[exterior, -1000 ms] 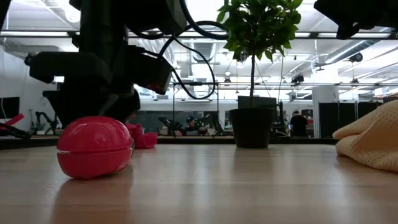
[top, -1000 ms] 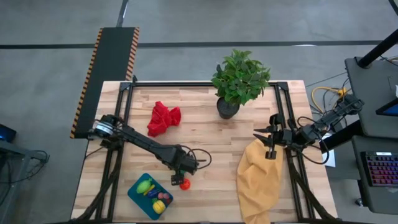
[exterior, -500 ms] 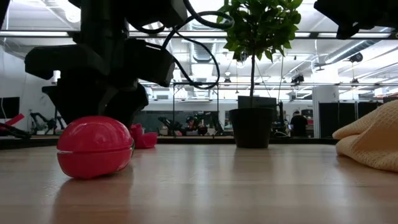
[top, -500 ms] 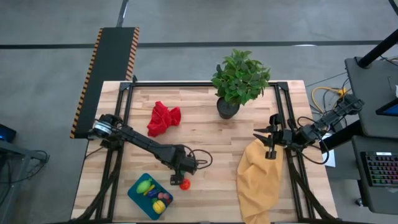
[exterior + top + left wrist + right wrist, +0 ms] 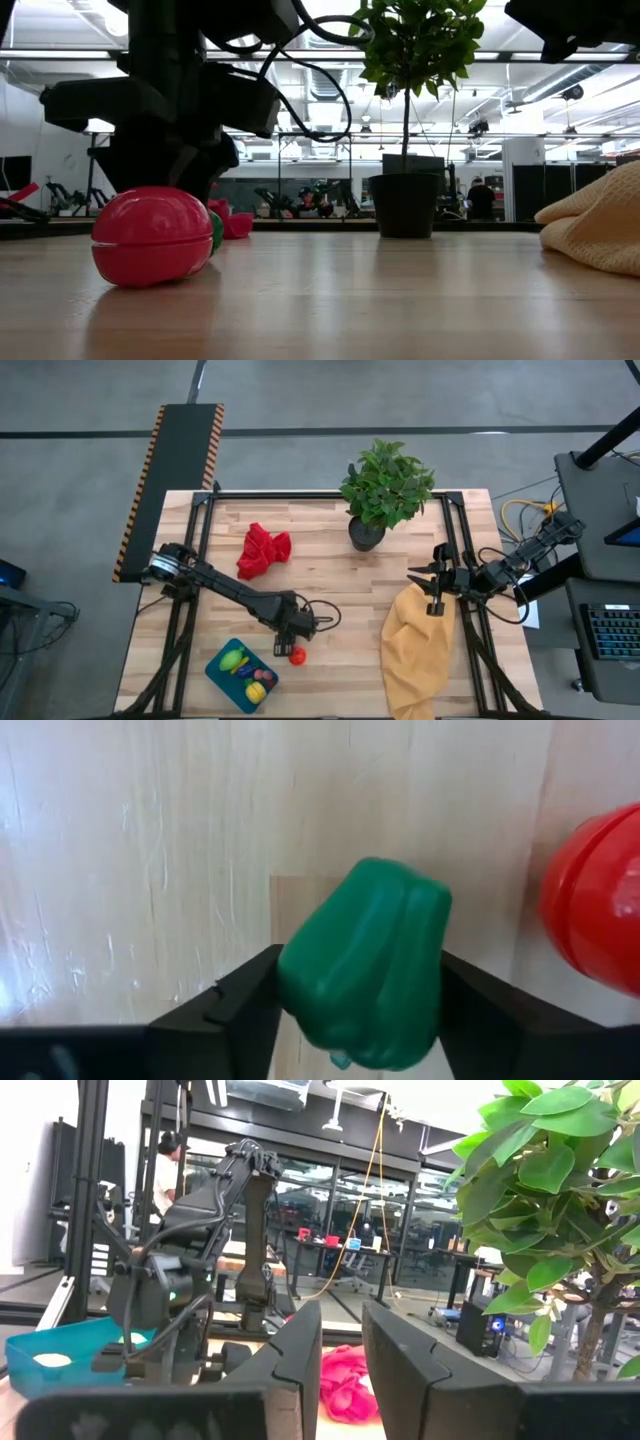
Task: Pick and placing Produce into tupperware
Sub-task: Put the green pepper into the blue bin
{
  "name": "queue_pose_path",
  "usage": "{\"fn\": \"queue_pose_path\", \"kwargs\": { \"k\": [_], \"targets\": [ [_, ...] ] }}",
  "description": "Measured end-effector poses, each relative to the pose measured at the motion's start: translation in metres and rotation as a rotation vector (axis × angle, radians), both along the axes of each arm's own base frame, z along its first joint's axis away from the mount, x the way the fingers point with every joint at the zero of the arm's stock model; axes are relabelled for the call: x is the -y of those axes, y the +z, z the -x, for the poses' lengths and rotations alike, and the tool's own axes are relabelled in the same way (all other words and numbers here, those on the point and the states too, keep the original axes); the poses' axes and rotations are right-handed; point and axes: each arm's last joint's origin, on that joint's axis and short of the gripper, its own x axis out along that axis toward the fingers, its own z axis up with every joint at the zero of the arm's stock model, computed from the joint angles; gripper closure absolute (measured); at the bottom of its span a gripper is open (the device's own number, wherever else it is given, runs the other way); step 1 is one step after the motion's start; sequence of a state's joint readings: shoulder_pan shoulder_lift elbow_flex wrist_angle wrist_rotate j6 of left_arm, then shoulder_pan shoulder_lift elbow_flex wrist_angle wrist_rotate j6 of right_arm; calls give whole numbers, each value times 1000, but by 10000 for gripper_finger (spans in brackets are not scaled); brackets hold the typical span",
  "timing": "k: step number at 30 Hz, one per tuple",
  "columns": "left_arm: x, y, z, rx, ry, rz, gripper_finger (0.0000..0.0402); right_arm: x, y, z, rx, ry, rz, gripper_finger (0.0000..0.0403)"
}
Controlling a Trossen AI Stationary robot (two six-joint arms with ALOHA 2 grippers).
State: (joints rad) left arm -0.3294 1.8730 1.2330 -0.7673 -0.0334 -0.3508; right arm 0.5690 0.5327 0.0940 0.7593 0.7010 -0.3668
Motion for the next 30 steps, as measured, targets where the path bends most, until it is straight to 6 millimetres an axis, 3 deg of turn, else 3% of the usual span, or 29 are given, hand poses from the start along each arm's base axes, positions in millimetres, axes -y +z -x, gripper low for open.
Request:
{"fn": "queue_pose_path", "kwargs": {
  "k": [4, 17, 30],
  "targets": [
    [0, 1, 0, 3, 0, 1, 216, 0, 0, 0, 0, 0, 0, 335],
    [-1, 1, 2, -18, 4, -7, 201, 0, 0, 0, 0, 0, 0, 335],
    [1, 27, 3, -83, 4, -72, 199, 0, 0, 0, 0, 0, 0, 335]
  ]
}}
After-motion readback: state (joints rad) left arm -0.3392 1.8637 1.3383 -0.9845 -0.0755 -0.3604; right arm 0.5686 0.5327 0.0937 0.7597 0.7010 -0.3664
